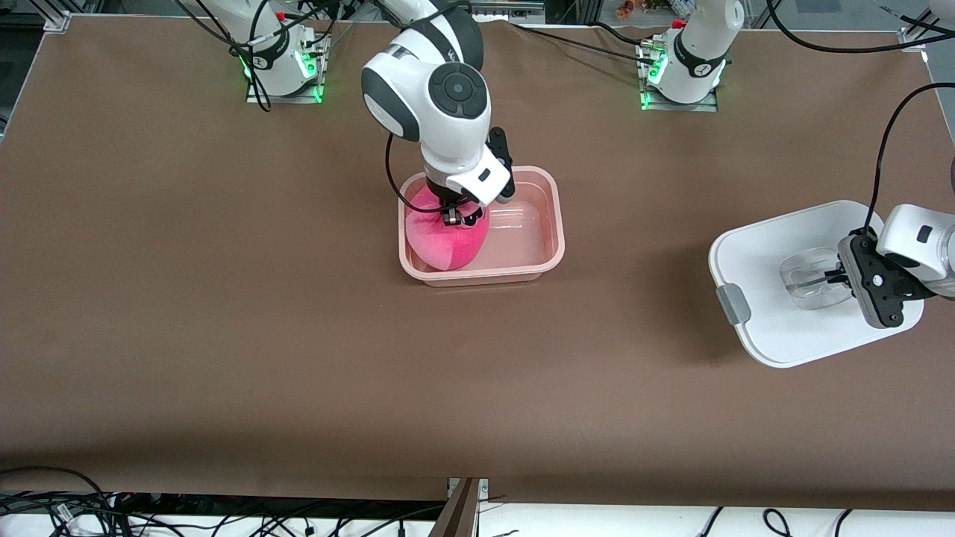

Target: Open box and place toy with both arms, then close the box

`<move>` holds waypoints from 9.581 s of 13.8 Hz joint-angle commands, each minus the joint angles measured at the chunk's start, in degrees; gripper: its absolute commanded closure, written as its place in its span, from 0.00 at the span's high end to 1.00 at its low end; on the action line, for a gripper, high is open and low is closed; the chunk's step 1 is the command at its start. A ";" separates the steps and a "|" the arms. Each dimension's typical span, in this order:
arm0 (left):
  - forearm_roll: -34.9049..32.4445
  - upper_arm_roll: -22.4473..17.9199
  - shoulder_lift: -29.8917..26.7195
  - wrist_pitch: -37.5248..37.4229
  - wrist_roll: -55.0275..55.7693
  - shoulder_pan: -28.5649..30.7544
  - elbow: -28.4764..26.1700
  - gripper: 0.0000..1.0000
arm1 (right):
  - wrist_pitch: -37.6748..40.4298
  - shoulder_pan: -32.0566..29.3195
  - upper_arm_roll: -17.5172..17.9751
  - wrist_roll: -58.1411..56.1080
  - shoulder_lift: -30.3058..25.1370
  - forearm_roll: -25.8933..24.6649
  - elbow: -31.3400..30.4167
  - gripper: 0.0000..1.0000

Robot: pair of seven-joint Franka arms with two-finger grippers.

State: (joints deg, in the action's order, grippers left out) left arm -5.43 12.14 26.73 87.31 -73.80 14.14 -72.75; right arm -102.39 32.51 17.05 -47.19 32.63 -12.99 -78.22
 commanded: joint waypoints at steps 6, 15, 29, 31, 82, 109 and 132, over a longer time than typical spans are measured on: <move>-0.02 0.52 0.08 -0.83 -1.87 0.71 0.42 0.00 | -6.58 1.60 -0.26 6.59 9.02 -2.83 1.84 0.98; 0.33 1.04 0.43 -0.83 -1.70 -0.08 0.42 0.00 | -16.89 3.44 0.00 22.41 9.22 -1.95 2.11 1.00; 3.58 1.48 2.01 4.18 0.32 -20.35 0.68 0.00 | 14.29 -25.02 -7.81 21.96 -13.45 12.64 5.53 1.00; 3.06 1.40 3.06 4.45 5.66 -25.80 0.51 0.00 | 15.81 -25.74 -10.89 24.58 -18.89 12.81 1.78 1.00; -1.87 0.52 13.35 17.37 41.63 -52.29 0.42 0.00 | 20.03 -25.74 -19.25 48.42 -33.33 13.52 -9.85 1.00; -5.20 -0.27 9.23 8.67 42.08 -43.35 6.13 1.00 | 21.09 -25.83 -19.33 48.86 -33.25 13.34 -9.06 1.00; 6.91 -15.66 -19.77 5.42 68.41 -16.70 -12.92 1.00 | 21.26 -25.83 -19.95 48.95 -33.25 12.38 -7.83 1.00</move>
State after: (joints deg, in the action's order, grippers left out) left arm -0.99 -3.71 11.84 93.06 -9.93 -3.55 -79.83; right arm -82.40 6.61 -2.99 1.49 -0.67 -0.01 -87.16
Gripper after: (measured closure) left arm 0.000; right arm 0.000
